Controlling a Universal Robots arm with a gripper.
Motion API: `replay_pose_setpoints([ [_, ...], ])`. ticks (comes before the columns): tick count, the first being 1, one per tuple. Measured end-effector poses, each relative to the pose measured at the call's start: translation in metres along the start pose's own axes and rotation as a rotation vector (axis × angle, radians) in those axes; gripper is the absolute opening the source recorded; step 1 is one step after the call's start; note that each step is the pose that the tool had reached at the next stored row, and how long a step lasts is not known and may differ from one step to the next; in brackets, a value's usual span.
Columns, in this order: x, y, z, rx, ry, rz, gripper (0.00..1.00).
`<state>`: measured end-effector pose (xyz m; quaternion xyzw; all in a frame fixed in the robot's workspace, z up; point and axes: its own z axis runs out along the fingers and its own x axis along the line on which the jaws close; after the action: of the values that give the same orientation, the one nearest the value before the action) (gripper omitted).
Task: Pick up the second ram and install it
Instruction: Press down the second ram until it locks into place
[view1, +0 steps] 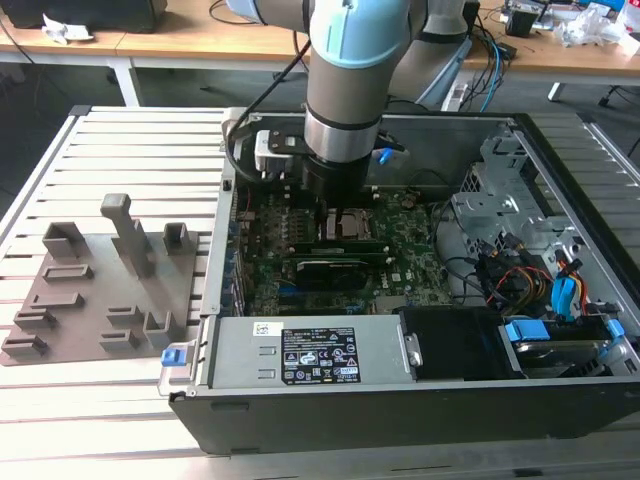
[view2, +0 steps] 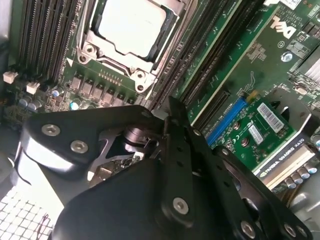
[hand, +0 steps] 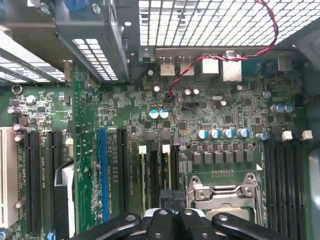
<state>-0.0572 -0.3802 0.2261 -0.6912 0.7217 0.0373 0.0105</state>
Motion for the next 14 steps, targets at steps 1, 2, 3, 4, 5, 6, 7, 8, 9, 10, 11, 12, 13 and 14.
replay_pose_setpoints([
  [1,-0.0002,-0.0014,-0.0007,0.0001,-0.001,0.0,0.11],
  [2,-0.001,-0.0018,-0.0097,0.0006,-0.0014,0.0,0.11],
  [3,-0.0011,-0.0019,-0.014,0.0003,-0.0012,0.0,0.11],
  [4,-0.0012,-0.0044,-0.0149,0.0,-0.0008,0.0,0.11],
  [5,-0.0015,-0.0092,-0.0151,-0.0013,-0.0006,0.0,0.11],
  [6,-0.0017,-0.0139,-0.0152,-0.0028,-0.0007,0.0,0.11],
  [7,-0.0017,-0.0164,-0.0154,-0.0032,-0.0006,0.0,0.11],
  [8,-0.0019,-0.0184,-0.0158,-0.0035,-0.0006,0.0,0.11],
  [9,-0.0022,-0.0202,-0.0195,-0.0035,-0.0005,0.0,0.11],
  [10,-0.0026,-0.02,-0.0258,-0.0034,-0.0007,0.0,0.11],
  [11,-0.0031,-0.0199,-0.0319,-0.0034,-0.0005,0.0,0.11],
  [12,-0.0033,-0.0197,-0.0359,-0.0034,-0.0006,0.0,0.11],
  [13,-0.0037,-0.0195,-0.0421,-0.0033,-0.0007,0.0,0.11],
  [14,-0.004,-0.0193,-0.0459,-0.0034,-0.0005,0.0,0.11],
])
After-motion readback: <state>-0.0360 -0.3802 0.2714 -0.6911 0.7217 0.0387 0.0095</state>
